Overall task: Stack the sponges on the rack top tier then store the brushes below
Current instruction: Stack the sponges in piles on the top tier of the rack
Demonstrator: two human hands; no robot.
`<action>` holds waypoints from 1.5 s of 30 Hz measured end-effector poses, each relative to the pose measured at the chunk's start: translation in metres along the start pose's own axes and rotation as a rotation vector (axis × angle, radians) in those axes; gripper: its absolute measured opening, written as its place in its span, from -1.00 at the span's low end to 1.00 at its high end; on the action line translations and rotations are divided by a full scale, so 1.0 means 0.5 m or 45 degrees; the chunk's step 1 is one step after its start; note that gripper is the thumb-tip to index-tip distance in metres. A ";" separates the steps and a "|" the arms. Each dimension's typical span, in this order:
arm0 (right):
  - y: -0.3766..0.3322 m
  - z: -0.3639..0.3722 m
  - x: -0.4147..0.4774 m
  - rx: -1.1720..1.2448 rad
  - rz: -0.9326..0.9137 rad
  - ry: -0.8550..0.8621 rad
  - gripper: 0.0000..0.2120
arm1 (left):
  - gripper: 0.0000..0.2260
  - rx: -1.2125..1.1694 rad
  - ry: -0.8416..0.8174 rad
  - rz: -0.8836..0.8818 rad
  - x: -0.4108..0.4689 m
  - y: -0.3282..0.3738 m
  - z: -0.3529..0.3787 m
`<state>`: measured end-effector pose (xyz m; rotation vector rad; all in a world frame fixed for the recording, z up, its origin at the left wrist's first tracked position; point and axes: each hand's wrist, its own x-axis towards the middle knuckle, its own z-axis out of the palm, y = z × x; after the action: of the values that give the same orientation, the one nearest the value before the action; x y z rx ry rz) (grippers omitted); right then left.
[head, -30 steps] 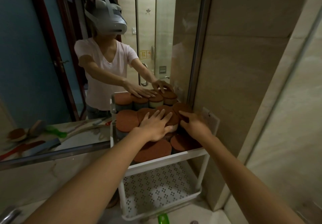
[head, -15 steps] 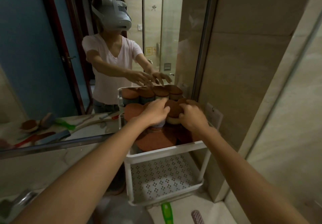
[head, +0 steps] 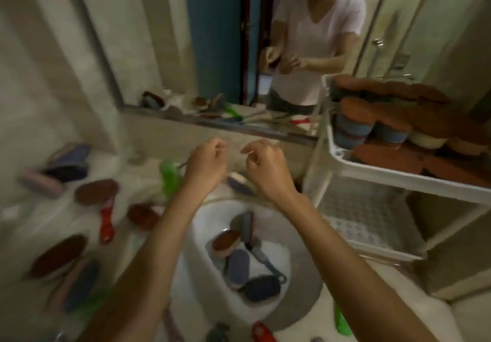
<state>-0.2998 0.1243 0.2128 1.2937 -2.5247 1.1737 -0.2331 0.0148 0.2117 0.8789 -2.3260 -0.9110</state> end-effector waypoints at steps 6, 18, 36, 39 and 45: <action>-0.105 0.280 -0.075 0.095 -0.007 -0.542 -0.72 | -0.78 0.072 -0.038 -0.516 -0.165 -0.294 -0.072; -0.181 0.594 -0.130 0.090 0.070 -1.098 -0.73 | -0.62 0.271 -0.098 -1.007 -0.257 -0.611 -0.229; -0.221 0.676 -0.062 0.952 1.294 -0.977 -0.69 | -0.65 0.185 -0.092 -0.333 -0.215 -0.677 -0.241; -0.199 0.665 -0.043 0.843 1.183 -0.910 -0.73 | -0.60 0.372 0.045 -0.489 -0.150 -0.720 -0.266; -0.185 0.643 -0.018 0.724 0.994 -0.846 -0.58 | -0.25 0.882 -0.614 -0.577 -0.078 -0.775 -0.263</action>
<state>-0.1428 -0.1143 0.0379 0.8406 -3.5414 1.9871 0.0251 -0.2324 0.0093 1.6692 -2.9964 -0.4917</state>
